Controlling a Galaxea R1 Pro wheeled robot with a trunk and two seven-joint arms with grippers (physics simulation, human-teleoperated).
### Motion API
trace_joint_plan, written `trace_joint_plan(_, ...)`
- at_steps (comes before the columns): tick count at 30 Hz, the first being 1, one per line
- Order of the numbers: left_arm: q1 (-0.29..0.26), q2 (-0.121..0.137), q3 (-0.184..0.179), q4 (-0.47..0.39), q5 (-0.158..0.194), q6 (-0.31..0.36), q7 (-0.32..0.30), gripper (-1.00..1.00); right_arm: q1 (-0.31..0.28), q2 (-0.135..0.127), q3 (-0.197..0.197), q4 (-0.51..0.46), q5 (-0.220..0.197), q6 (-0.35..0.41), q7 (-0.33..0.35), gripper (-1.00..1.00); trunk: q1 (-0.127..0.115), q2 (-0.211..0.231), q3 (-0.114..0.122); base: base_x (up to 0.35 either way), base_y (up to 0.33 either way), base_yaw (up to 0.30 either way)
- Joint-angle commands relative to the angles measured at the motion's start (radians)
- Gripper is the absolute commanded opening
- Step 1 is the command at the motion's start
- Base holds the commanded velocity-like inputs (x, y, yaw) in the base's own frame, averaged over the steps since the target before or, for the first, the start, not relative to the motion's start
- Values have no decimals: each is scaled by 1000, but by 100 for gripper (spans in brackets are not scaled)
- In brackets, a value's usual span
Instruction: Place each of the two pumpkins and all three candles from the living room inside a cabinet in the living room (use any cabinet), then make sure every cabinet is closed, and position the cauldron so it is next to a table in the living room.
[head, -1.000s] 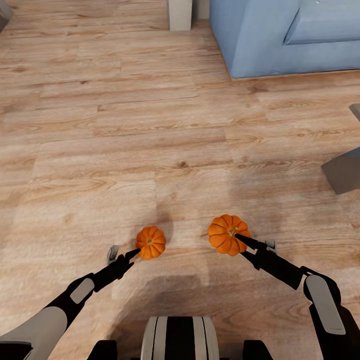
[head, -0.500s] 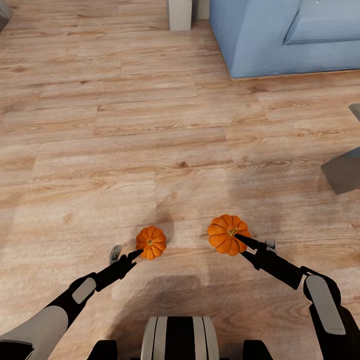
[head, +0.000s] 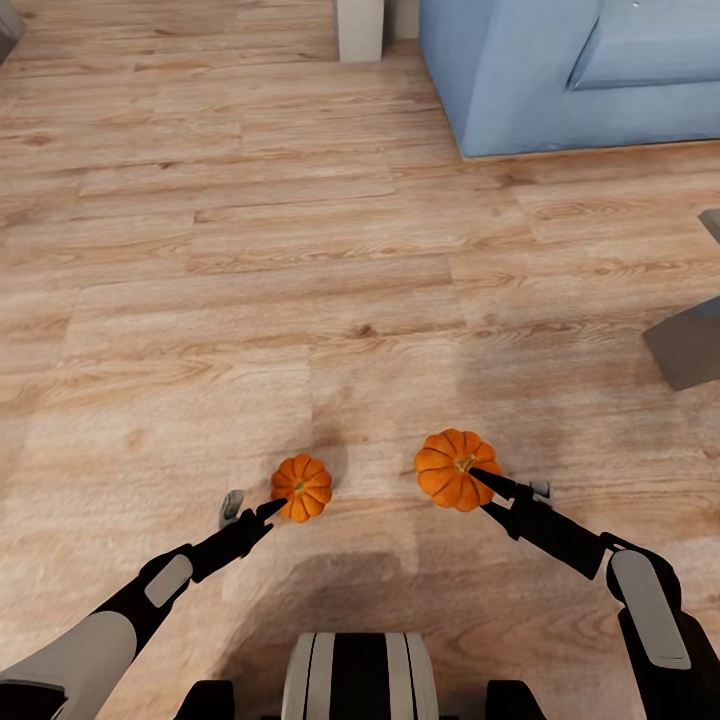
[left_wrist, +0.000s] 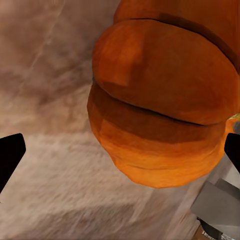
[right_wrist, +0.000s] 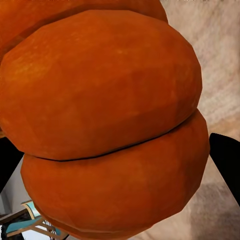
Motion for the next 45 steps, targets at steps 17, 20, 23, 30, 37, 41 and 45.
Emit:
trace_joint_plan(17, 1, 1, -8, -20, 10, -6, 1, 100, -1, 3, -2, 0, 7, 4, 8, -100, 0, 0, 0, 68, -46, 0)
trace_joint_plan(20, 1, 1, -8, -24, 10, -7, 1, 100, -1, 3, -1, 0, 7, 4, 8, -100, 0, 0, 0, 50, -41, 0)
trace_joint_plan(23, 1, 1, -8, -25, 10, -7, 1, 100, -1, 3, -1, 0, 7, 4, 8, -100, 0, 0, 0, 17, -14, 0)
trace_joint_plan(30, 1, 1, -14, -26, 11, -8, 2, 100, 0, 3, -2, 0, 7, 4, 9, -100, 0, 0, 0, 4, -3, 0)
trace_joint_plan(37, 1, 1, -15, -26, 11, -16, 1, -100, -1, 3, -2, 0, 7, 4, 9, -100, 0, 0, 0, 0, 0, 0)
trace_joint_plan(41, 1, 1, -15, -26, 11, -17, 1, -100, -1, 3, -1, 0, 7, 4, 9, -100, 0, 0, 0, 0, 0, 0)
trace_joint_plan(45, 1, 1, -15, -26, 11, -18, 1, -100, -1, 3, -2, 0, 7, 4, 9, -100, 0, 0, 0, 0, 0, 0)
